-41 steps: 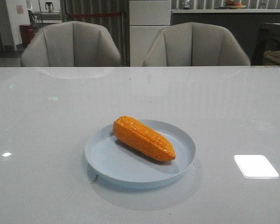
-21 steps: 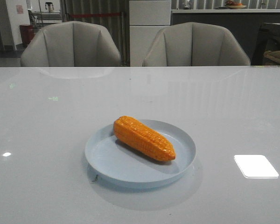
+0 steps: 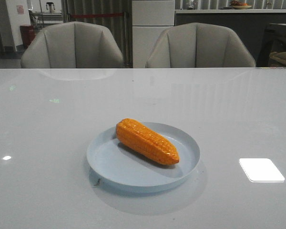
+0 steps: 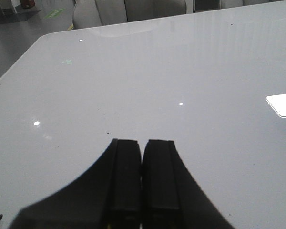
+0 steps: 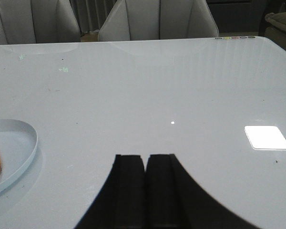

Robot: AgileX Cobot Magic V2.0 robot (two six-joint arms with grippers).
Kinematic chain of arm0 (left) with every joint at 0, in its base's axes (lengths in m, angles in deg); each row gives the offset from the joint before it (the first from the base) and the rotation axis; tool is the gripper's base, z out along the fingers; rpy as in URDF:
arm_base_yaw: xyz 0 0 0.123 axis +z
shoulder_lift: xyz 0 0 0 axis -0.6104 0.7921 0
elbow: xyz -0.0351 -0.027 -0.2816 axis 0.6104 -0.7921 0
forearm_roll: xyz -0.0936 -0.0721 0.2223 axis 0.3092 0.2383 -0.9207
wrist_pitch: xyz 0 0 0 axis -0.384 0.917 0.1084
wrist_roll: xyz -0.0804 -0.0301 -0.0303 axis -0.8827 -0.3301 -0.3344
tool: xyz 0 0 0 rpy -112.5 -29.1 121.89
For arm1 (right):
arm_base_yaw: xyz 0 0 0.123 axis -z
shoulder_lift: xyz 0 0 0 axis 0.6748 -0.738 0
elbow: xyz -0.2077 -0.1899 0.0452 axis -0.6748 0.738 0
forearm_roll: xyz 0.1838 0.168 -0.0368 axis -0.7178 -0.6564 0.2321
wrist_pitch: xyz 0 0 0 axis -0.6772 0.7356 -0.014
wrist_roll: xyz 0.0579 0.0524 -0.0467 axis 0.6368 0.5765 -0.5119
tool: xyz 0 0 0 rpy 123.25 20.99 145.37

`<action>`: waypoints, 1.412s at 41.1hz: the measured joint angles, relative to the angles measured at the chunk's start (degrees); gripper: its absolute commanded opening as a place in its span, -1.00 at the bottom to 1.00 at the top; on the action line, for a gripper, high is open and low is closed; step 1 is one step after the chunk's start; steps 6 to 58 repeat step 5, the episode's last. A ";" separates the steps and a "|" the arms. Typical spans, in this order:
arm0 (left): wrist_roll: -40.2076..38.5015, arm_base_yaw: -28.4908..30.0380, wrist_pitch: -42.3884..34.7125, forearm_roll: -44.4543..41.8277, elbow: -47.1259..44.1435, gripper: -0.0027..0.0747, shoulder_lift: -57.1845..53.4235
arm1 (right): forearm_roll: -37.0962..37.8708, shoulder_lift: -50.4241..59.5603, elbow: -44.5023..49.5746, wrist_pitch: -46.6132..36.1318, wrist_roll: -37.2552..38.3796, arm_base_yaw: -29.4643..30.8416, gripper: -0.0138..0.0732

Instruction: Place corn on plate with both arms

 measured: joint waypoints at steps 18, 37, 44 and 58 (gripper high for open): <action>0.00 0.00 0.00 0.00 0.00 -0.68 0.00 | 0.00 0.00 0.00 0.00 0.00 0.00 -0.55; 0.00 0.00 0.00 0.00 0.00 -0.68 0.00 | 0.00 0.00 0.00 0.00 0.00 0.00 -0.55; 0.00 0.00 0.00 0.00 0.00 -0.68 0.00 | 0.00 0.00 0.00 0.00 0.00 0.00 -0.55; 0.00 0.00 0.00 0.00 0.00 -0.68 0.00 | 0.00 0.00 0.00 0.00 0.00 0.00 -0.55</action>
